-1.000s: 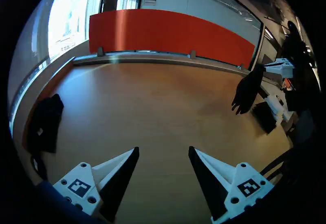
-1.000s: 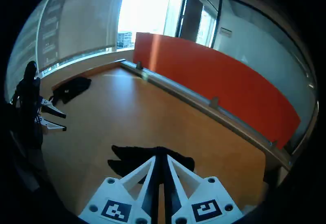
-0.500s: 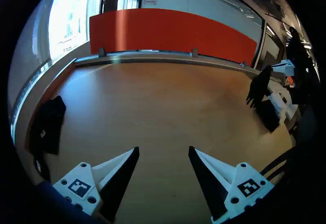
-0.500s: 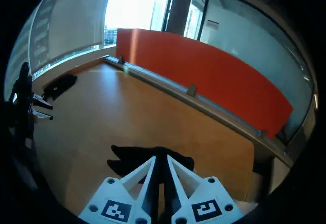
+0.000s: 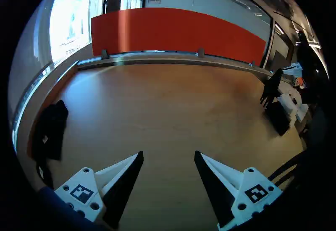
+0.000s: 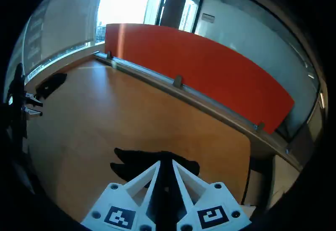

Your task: Fold towel

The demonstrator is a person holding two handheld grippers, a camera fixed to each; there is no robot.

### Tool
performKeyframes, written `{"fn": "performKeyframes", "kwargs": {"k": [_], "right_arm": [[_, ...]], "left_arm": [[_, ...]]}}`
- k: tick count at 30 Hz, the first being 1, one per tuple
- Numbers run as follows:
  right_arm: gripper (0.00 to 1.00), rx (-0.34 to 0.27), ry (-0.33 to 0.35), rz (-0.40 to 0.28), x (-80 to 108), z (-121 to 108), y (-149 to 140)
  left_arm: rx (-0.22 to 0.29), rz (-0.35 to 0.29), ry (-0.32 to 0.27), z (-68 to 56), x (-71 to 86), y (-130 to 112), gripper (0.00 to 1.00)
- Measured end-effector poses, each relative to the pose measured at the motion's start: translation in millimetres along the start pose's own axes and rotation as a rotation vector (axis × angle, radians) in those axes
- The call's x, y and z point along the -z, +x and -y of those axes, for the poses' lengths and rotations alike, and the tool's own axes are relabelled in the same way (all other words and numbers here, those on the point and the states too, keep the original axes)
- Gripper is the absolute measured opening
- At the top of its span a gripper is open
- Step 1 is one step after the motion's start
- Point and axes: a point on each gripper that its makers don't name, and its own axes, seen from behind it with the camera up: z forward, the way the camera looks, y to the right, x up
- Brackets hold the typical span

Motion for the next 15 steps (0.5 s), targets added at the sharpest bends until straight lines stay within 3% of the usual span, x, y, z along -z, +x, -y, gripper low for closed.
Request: {"fn": "performKeyframes", "kwargs": {"k": [8, 15], "right_arm": [[0.04, -0.01, -0.024, 0.03, -0.4, -24, -16], [0.04, -0.025, -0.031, 0.042, 3.0, -32, -28]], "left_arm": [[-0.01, 0.002, 0.0, -6.5, -3.0, 5, 0.9], [-0.016, 0.003, -0.006, -14.2, -4.7, 7, 0.89]]}}
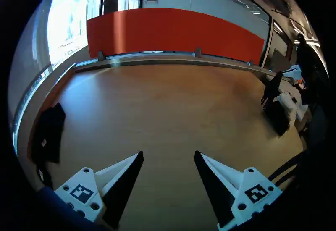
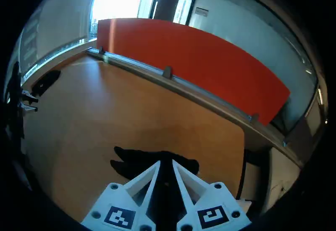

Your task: Fold towel

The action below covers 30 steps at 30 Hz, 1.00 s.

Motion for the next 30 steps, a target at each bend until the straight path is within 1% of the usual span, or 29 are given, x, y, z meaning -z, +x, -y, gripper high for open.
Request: {"fn": "performKeyframes", "kwargs": {"k": [5, 10, 20, 26, 30], "right_arm": [[0.04, -0.006, -0.006, 0.012, 7.1, -3, -12], [0.04, -0.017, -0.016, 0.036, 19.3, -2, -34], [0.04, -0.066, -0.064, 0.109, 46.3, -6, -94], [0.04, -0.114, -0.092, 0.167, 54.7, -9, -135], [0.04, -0.139, -0.107, 0.199, 56.9, -9, -156]], "left_arm": [[-0.003, 0.001, -0.004, -4.8, -0.6, 0, 0.9], [-0.003, 0.003, -0.008, -8.0, -0.2, -1, 0.89], [-0.006, 0.008, -0.015, -10.2, 3.3, -5, 0.89], [-0.005, 0.013, -0.019, -10.8, 5.2, -10, 0.9], [-0.01, 0.017, -0.019, -11.1, 6.0, -12, 0.89]]}}
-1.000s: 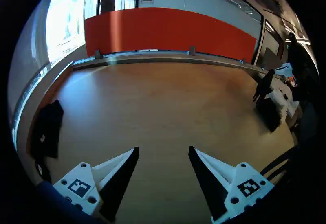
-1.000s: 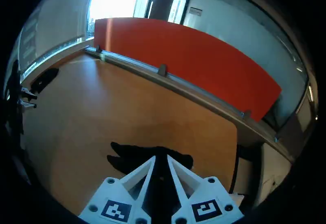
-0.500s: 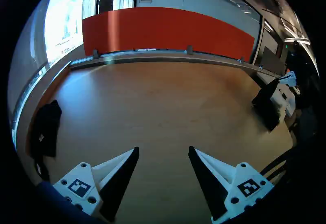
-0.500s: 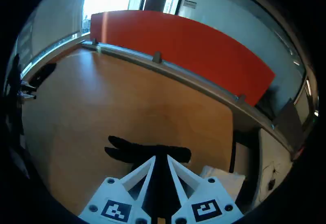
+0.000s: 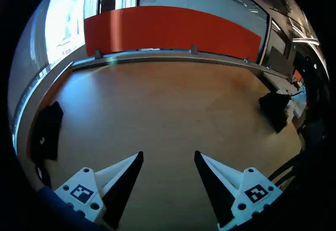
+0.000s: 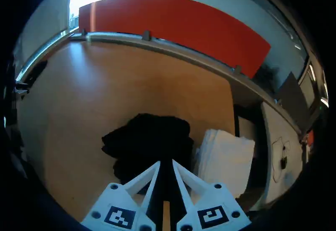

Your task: Fold towel

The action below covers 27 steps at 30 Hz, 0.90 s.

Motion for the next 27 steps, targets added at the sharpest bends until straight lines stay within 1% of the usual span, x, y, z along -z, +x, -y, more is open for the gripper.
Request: {"fn": "performKeyframes", "kwargs": {"k": [5, 12, 21, 27], "right_arm": [[0.04, -0.02, -0.029, 0.032, -1.0, -7, -21], [0.05, -0.055, -0.043, 0.053, -2.9, -12, -36], [0.04, -0.086, -0.051, 0.099, -13.3, -14, -63], [0.04, -0.102, -0.056, 0.122, -21.0, -17, -76]], "left_arm": [[-0.003, -0.002, 0.0, 0.3, 2.0, 0, 0.89], [0.0, 0.0, 0.007, 4.2, 4.2, -4, 0.89], [-0.004, 0.006, 0.016, 8.3, 7.5, -8, 0.89], [-0.009, 0.008, 0.021, 9.1, 9.1, -10, 0.89]]}}
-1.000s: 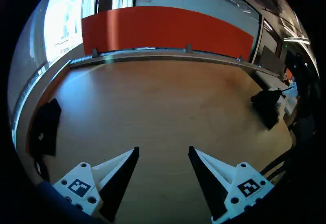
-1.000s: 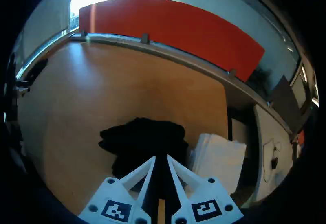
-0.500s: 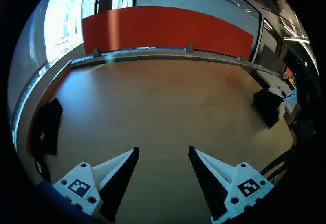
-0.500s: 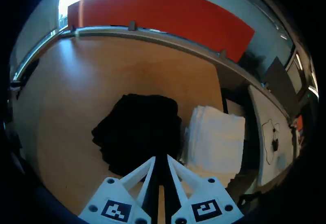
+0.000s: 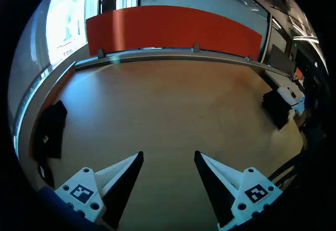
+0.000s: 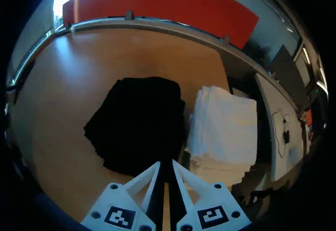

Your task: Fold towel

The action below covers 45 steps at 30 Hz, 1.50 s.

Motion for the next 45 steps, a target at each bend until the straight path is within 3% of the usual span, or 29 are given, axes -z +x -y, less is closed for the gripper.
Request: {"fn": "performKeyframes", "kwargs": {"k": [18, 32, 42, 43, 45], "right_arm": [[0.04, -0.041, -0.015, 0.07, -30.9, -4, -34], [0.07, -0.06, -0.028, 0.046, -30.0, -5, -32], [0.28, -0.079, -0.052, 0.009, -16.6, -8, -33], [0.31, -0.082, -0.054, 0.002, -14.6, -7, -32], [0.49, -0.087, -0.057, -0.013, -10.4, -6, -30]], "left_arm": [[-0.011, 0.009, 0.011, 0.5, 2.9, -4, 0.89], [-0.02, 0.009, 0.006, -2.9, 1.6, -1, 0.89], [-0.009, 0.001, 0.01, 1.8, 2.5, 1, 0.89], [-0.009, 0.001, 0.01, 2.1, 2.5, 1, 0.89], [-0.01, -0.001, 0.009, 2.3, 2.6, 2, 0.89]]}}
